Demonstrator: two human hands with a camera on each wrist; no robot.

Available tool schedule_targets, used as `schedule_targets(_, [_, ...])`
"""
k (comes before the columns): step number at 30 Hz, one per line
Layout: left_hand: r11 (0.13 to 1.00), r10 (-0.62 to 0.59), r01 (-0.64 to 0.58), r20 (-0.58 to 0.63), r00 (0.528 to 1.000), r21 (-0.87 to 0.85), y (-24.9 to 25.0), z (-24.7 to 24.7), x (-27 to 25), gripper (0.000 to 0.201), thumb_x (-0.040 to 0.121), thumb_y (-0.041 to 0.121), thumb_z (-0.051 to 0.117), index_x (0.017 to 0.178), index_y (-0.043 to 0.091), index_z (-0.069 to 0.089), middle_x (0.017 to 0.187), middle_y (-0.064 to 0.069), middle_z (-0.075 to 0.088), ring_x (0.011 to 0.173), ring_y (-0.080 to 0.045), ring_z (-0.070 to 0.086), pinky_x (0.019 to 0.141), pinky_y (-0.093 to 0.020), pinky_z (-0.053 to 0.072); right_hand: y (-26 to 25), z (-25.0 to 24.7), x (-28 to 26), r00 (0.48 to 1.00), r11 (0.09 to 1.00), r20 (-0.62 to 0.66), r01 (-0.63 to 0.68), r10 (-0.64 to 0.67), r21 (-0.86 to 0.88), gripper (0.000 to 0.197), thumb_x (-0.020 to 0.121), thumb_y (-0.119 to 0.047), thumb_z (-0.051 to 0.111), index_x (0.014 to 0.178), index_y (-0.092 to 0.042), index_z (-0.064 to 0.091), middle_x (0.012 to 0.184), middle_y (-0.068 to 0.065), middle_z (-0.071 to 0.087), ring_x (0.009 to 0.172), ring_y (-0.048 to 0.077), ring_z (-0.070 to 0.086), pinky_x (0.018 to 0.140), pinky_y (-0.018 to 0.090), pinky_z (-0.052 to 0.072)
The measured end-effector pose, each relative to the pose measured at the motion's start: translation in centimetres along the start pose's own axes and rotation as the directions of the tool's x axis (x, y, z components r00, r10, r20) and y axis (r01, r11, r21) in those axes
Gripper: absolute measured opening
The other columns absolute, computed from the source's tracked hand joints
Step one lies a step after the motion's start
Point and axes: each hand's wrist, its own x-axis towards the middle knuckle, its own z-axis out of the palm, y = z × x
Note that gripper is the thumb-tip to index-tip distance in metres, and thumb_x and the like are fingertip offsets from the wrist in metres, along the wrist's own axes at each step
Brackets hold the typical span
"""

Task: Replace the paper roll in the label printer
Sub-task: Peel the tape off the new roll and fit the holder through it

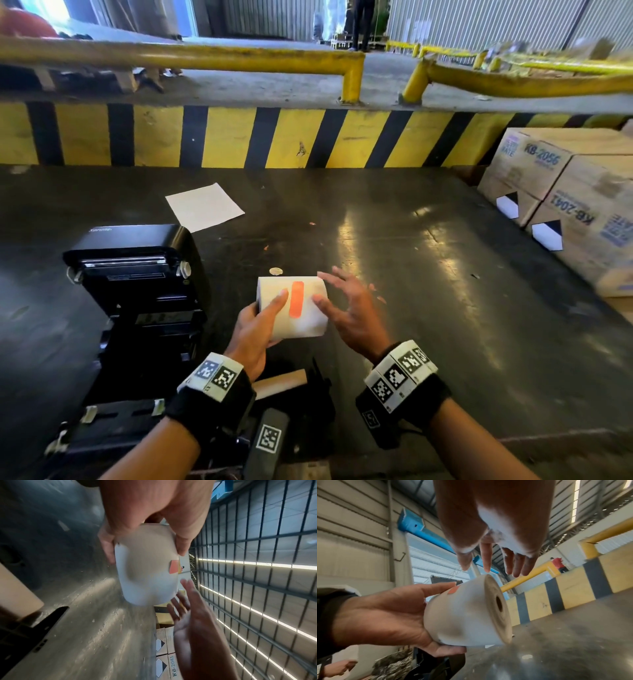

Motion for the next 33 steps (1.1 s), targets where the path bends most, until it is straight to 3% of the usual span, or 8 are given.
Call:
schedule_targets(3, [0.997,0.08,-0.08,0.062,0.995,0.006,0.6,-0.1,-0.9,0.035,0.085,0.028,0.063,0.113,0.008,0.062,0.101,-0.015,0.072,0.089,-0.024,0.071,0.068,-0.033,0.059,-1.1,0.7,0.5,0.999,0.998,0.002,0.045,-0.044,-0.04,0.038,0.087,-0.032,0.062,0.123,-0.02,0.059,0.146,0.008,0.04,0.134,0.022,0.034,0.108,0.037,0.028])
schedule_targets(9, [0.987,0.141,-0.146,0.072,0.987,0.062,0.6,-0.7,-1.5,0.056,0.07,0.037,0.071,0.116,0.007,0.059,0.107,-0.018,0.069,0.095,-0.028,0.069,0.084,-0.045,0.056,-1.8,1.7,0.3,0.989,0.993,-0.097,0.112,-0.109,0.024,0.018,0.081,-0.022,0.07,0.098,-0.015,0.072,0.13,0.008,0.055,0.122,0.021,0.046,0.101,0.035,0.037])
schedule_targets(14, [0.993,0.09,-0.092,0.043,0.995,0.068,0.3,-0.5,-1.4,0.044,0.077,0.031,0.068,0.112,0.004,0.061,0.103,-0.017,0.07,0.09,-0.027,0.069,0.072,-0.038,0.057,-2.0,2.1,0.4,0.991,0.99,-0.109,0.094,-0.083,0.105,0.005,0.082,-0.012,0.067,0.085,-0.009,0.069,0.123,0.006,0.058,0.115,0.019,0.051,0.099,0.045,0.044])
schedule_targets(22, [0.997,-0.083,0.083,-0.092,0.992,0.003,-1.0,-1.1,0.0,0.044,0.082,0.034,0.066,0.112,0.003,0.06,0.102,-0.018,0.069,0.087,-0.028,0.066,0.067,-0.038,0.054,-0.6,0.2,-4.2,0.998,0.928,0.046,0.015,-0.035,0.372,0.007,0.082,-0.012,0.067,0.079,-0.019,0.068,0.121,-0.003,0.056,0.111,-0.003,0.051,0.094,0.019,0.045])
schedule_targets(25, [0.994,-0.106,0.107,-0.105,0.989,0.007,-1.9,-1.5,-0.2,0.042,0.081,0.035,0.067,0.111,0.006,0.061,0.105,-0.017,0.068,0.092,-0.028,0.065,0.072,-0.04,0.054,3.4,-0.4,-4.9,0.996,0.973,0.026,-0.09,0.086,0.211,0.016,0.081,-0.015,0.069,0.075,-0.029,0.064,0.121,-0.002,0.057,0.11,-0.004,0.049,0.091,0.01,0.034])
schedule_targets(29, [0.986,-0.164,0.164,-0.083,0.983,-0.008,-3.1,-1.8,-1.3,0.039,0.081,0.034,0.067,0.11,0.007,0.062,0.109,-0.018,0.066,0.099,-0.032,0.063,0.063,-0.041,0.058,10.9,0.1,-6.3,0.954,0.965,0.148,-0.255,0.261,-0.057,0.038,0.074,-0.009,0.075,0.067,-0.04,0.054,0.121,0.009,0.056,0.119,0.02,0.046,0.1,0.03,0.034])
schedule_targets(31, [0.98,-0.2,0.198,-0.069,0.977,-0.031,-3.7,-1.8,-1.8,0.039,0.08,0.033,0.068,0.109,0.006,0.063,0.108,-0.019,0.066,0.1,-0.034,0.062,0.059,-0.042,0.059,13.5,0.9,-7.4,0.918,0.942,0.223,-0.298,0.327,-0.156,0.032,0.069,-0.009,0.077,0.069,-0.036,0.059,0.122,0.014,0.057,0.12,0.03,0.049,0.102,0.035,0.039])
schedule_targets(33, [0.976,-0.217,0.216,-0.079,0.973,-0.021,-4.3,-2.1,-2.1,0.041,0.079,0.035,0.069,0.109,0.008,0.063,0.11,-0.019,0.066,0.102,-0.034,0.062,0.076,-0.048,0.057,14.9,1.5,-8.3,0.903,0.914,0.234,-0.292,0.361,-0.282,0.018,0.069,-0.015,0.077,0.085,-0.019,0.07,0.125,0.011,0.057,0.12,0.03,0.049,0.101,0.035,0.039])
